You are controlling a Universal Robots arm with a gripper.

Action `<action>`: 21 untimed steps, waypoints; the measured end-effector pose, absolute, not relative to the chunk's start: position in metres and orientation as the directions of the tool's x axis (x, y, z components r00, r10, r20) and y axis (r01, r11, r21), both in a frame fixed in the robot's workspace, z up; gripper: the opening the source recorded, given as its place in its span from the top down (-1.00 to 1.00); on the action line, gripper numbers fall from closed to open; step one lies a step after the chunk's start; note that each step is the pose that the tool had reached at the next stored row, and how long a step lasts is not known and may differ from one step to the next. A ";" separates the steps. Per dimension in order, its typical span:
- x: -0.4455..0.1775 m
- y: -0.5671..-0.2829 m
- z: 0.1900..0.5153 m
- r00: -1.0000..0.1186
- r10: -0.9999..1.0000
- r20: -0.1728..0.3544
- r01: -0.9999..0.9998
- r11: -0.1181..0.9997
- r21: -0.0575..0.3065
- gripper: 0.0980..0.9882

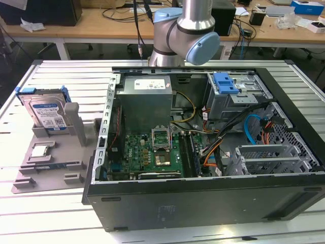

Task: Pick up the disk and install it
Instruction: 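Pick up the disk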

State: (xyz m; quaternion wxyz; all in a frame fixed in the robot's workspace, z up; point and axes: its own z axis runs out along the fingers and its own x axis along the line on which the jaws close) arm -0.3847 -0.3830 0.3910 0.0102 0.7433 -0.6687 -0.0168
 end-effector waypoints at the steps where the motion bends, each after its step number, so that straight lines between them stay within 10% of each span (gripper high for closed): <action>1: -0.385 -0.381 0.391 0.105 -0.994 -0.011 -0.994 -0.105 0.038 0.00; 21: -0.380 -0.364 0.381 0.105 -0.994 -0.009 -0.994 -0.105 0.038 0.00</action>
